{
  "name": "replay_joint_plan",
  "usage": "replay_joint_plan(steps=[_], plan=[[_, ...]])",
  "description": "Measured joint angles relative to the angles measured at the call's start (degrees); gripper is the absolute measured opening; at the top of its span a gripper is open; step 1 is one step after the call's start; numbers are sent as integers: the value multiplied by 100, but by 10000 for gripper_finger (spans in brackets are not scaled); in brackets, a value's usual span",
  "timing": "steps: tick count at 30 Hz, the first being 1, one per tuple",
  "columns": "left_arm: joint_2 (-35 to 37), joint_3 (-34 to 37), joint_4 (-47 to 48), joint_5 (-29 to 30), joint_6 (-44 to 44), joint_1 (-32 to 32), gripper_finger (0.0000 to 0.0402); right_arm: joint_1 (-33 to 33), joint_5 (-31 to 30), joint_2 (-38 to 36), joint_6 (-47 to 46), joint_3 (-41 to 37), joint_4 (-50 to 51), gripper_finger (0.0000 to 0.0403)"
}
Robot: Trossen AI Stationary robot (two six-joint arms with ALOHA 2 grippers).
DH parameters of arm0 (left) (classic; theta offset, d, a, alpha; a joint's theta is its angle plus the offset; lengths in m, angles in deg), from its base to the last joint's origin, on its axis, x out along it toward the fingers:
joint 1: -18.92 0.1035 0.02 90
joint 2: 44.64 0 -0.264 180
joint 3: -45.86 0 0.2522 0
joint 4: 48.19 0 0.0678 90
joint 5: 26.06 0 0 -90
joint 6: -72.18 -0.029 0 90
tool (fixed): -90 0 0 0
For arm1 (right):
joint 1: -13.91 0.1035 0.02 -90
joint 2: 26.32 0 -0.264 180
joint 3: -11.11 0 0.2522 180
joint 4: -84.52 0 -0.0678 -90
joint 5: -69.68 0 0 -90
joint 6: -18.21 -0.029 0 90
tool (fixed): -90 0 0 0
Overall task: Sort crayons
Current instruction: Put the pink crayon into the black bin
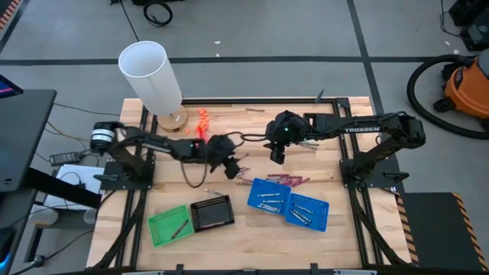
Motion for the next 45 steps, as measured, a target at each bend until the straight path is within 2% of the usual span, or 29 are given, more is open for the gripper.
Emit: replay_joint_plan(steps=[8,11,21,25,35,41,45], plan=[[-967,-459,31,90,-518,360,181,2,-125,-27,-291,2,196,146],[-1125,-459,-22,-5,-518,363,181,-16,-449,-159,-451,2,495,146],[-1470,-437,-154,-88,-520,340,175,-52,-819,-874,-407,2,691,146],[-1577,-457,-134,-208,-480,338,145,-61,-873,-1024,-423,2,686,146],[-1374,-464,76,-352,-386,321,17,-50,-836,-1066,-420,2,685,146],[-1179,-719,717,-609,-31,196,21,-51,-846,-1062,-421,0,671,146],[-859,-835,936,-577,-42,3,24,-28,-860,-1062,-412,0,638,146]])
